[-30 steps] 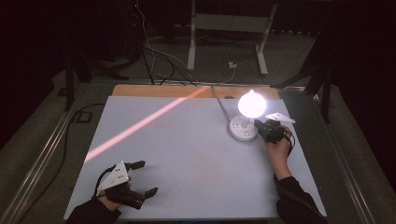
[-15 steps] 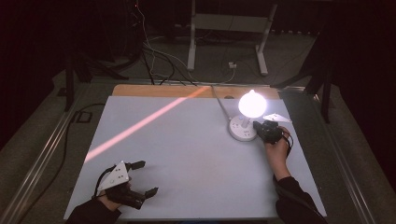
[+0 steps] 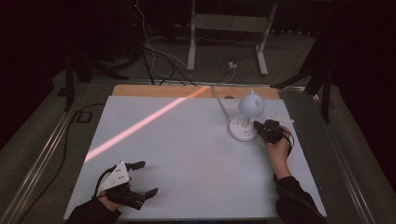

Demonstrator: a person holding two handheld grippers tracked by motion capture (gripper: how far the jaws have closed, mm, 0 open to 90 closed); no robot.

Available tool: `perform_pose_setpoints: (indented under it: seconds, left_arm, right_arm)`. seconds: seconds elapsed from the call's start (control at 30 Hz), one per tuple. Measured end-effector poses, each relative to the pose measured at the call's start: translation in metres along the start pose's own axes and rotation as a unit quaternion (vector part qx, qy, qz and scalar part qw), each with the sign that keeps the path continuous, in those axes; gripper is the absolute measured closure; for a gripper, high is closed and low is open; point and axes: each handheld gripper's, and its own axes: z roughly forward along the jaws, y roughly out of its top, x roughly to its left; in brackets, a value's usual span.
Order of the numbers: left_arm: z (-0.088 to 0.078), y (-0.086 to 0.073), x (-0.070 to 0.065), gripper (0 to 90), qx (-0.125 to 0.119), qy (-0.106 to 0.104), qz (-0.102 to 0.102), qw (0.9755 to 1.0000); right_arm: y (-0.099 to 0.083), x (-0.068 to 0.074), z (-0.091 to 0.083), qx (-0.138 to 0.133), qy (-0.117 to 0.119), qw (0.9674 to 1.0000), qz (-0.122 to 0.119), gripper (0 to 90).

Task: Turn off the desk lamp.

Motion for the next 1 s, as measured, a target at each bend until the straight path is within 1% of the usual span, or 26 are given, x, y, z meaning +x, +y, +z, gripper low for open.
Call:
perform_pose_setpoints:
  seconds: [0.03,0.07,0.13,0.23,0.33,0.37,0.43,0.5,0.53,0.57,0.63,0.67,0.7,0.77,0.8,0.83,0.9,0.93,1.0]
  left_arm:
    - [0.0,0.0,0.0,0.6,0.0,0.0,-0.001,1.0]
    - [0.0,0.0,0.0,0.6,0.002,0.0,-0.001,1.0]
    - [0.0,0.0,0.0,0.6,0.003,0.0,0.001,1.0]
    - [0.0,0.0,0.0,0.6,0.001,0.0,0.0,1.0]
    - [0.0,0.0,0.0,0.6,0.002,0.0,0.001,1.0]
    - [0.0,0.0,0.0,0.6,0.001,0.0,0.001,1.0]
    - [0.0,0.0,0.001,0.6,0.001,0.0,-0.002,1.0]
    - [0.0,0.0,0.0,0.6,0.001,0.001,0.0,1.0]
    - [0.0,0.0,0.0,0.6,0.001,0.001,0.0,1.0]
    - [0.0,0.0,0.0,0.6,0.0,0.001,-0.002,1.0]
    - [0.001,0.0,0.001,0.6,0.001,0.002,-0.003,1.0]
    - [0.001,0.0,0.001,0.6,0.001,0.003,-0.002,1.0]
    - [0.001,0.0,0.001,0.6,0.001,0.003,-0.002,1.0]
    - [0.002,0.001,0.002,0.6,0.0,0.004,-0.005,1.0]
    - [0.003,0.001,0.002,0.6,0.0,0.005,-0.006,1.0]
    - [0.003,0.0,0.003,0.6,0.003,0.006,-0.006,1.0]
    - [0.004,0.001,0.004,0.6,0.003,0.005,-0.006,1.0]
    - [0.004,0.001,0.004,0.6,0.001,0.004,-0.006,1.0]
    - [0.004,0.001,0.004,0.6,0.002,0.005,-0.006,1.0]
  right_arm:
    - [0.001,-0.001,-0.002,-0.004,-0.001,1.0,0.004,88.3]
    - [0.003,-0.005,-0.007,-0.013,-0.002,0.9999,0.012,85.8]
    - [0.004,-0.005,-0.01,-0.018,-0.003,0.9997,0.014,84.2]
    - [0.008,-0.006,-0.017,-0.029,-0.005,0.9995,0.008,80.6]
    - [0.01,-0.007,-0.022,-0.038,-0.004,0.9992,0.008,78.0]
    - [0.011,-0.007,-0.023,-0.038,-0.002,0.9993,0.008,74.6]
    - [0.011,-0.007,-0.023,-0.039,-0.002,0.9992,0.007,73.5]
    - [0.01,-0.007,-0.024,-0.04,-0.002,0.9992,0.005,69.7]
    - [0.009,-0.007,-0.024,-0.039,-0.001,0.9992,0.002,66.2]
    - [0.009,-0.007,-0.024,-0.039,-0.001,0.9992,0.002,66.2]
    - [0.009,-0.007,-0.024,-0.041,0.003,0.9992,-0.001,60.5]
    - [0.009,-0.007,-0.024,-0.041,0.006,0.9992,-0.003,53.8]
    - [0.009,-0.007,-0.023,-0.04,0.012,0.9991,-0.007,49.5]
    - [0.009,-0.009,-0.022,-0.037,0.02,0.9991,-0.009,45.1]
    - [0.009,-0.009,-0.022,-0.037,0.02,0.9991,-0.009,45.1]
    - [0.008,-0.009,-0.022,-0.035,0.021,0.9991,-0.008,41.1]
    - [0.006,-0.009,-0.021,-0.028,0.016,0.9994,-0.01,34.0]
    - [0.005,-0.009,-0.02,-0.023,0.007,0.9997,-0.008,28.0]
    - [0.004,-0.011,-0.018,-0.011,0.008,0.9999,-0.003,19.3]
